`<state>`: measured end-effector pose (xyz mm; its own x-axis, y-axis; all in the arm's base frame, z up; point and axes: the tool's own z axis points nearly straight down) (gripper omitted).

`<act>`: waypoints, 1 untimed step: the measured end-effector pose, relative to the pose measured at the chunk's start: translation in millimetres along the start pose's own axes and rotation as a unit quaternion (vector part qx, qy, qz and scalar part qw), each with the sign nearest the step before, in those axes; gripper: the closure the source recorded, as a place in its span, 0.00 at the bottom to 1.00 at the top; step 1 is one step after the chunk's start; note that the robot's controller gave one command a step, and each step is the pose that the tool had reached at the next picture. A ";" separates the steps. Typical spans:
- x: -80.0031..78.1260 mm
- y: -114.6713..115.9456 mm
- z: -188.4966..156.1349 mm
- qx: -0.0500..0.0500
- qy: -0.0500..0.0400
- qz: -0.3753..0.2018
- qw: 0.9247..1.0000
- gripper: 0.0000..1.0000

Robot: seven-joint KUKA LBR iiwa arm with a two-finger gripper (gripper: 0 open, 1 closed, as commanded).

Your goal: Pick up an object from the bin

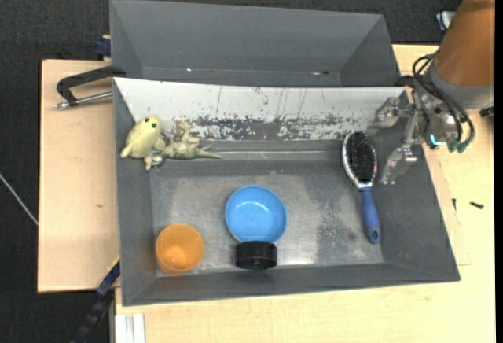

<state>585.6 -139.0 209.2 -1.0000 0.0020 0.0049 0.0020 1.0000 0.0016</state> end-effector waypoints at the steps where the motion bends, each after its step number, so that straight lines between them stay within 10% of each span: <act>1: 7.9 11.7 133.1 -0.004 -0.012 0.052 0.999 0.00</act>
Offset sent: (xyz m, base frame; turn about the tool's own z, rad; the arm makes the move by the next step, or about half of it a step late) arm -0.0159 0.0059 -0.1392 0.1087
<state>577.0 -127.1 76.1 -0.9942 0.1063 -0.0178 0.1061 0.9943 0.0104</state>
